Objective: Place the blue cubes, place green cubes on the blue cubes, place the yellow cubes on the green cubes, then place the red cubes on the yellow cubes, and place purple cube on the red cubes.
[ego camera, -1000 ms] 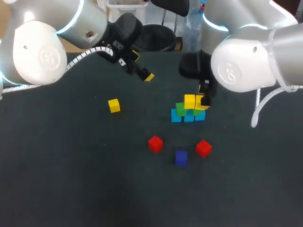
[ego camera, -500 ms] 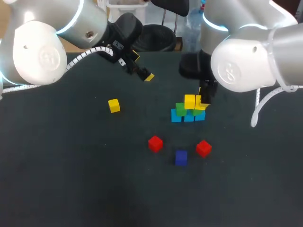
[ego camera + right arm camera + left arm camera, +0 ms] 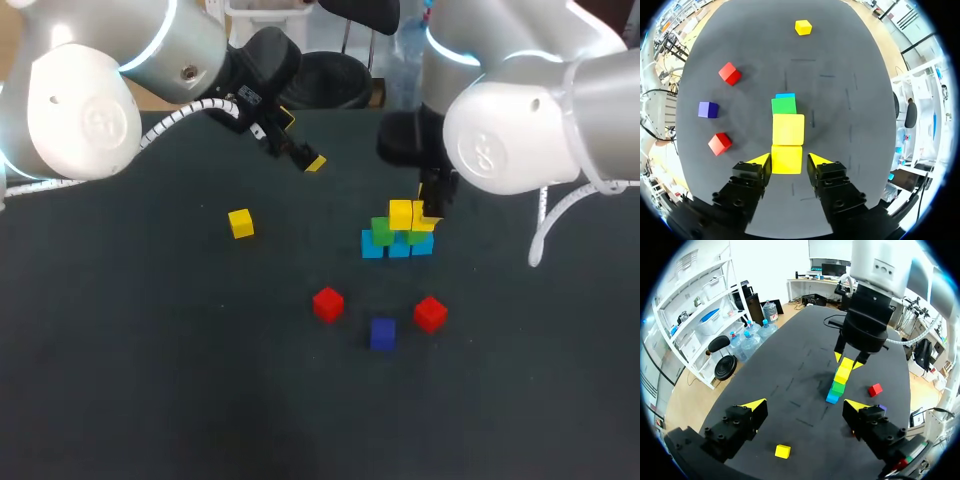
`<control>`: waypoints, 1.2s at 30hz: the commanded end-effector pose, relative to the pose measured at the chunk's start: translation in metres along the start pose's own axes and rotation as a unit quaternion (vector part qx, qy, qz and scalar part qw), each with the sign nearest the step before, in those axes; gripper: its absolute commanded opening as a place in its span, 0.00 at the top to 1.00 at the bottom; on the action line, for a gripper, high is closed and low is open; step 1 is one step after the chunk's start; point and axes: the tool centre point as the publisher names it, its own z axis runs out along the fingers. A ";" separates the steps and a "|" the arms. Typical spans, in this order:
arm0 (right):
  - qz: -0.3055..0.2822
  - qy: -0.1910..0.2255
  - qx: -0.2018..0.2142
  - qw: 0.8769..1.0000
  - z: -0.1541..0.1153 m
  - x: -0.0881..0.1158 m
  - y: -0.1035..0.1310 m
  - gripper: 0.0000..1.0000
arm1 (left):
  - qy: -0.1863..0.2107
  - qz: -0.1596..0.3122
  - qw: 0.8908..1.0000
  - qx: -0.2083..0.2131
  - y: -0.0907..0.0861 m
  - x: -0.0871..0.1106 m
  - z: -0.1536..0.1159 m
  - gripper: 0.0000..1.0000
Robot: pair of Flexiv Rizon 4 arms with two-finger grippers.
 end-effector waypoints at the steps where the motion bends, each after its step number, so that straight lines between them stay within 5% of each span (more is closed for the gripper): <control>1: 0.000 0.000 0.000 1.000 0.001 -0.001 -0.001 0.57 | 0.003 -0.001 1.000 -0.001 0.000 -0.002 0.001 0.00; 17: 0.001 -0.004 0.001 1.000 0.000 -0.002 -0.001 0.51 | 0.003 -0.001 1.000 -0.001 0.000 -0.002 0.001 0.00; 20: 0.005 -0.008 0.002 1.000 -0.003 -0.002 -0.001 0.00 | 0.003 -0.001 1.000 -0.001 0.000 -0.002 0.001 0.00; 27: 0.068 -0.082 -0.033 0.994 -0.035 0.006 -0.011 0.00 | 0.003 -0.001 1.000 -0.001 0.000 -0.002 0.001 0.00; 36: 0.157 -0.179 0.016 0.971 -0.089 0.037 -0.045 0.00 | 0.003 -0.001 1.000 -0.001 0.000 -0.002 0.001 0.00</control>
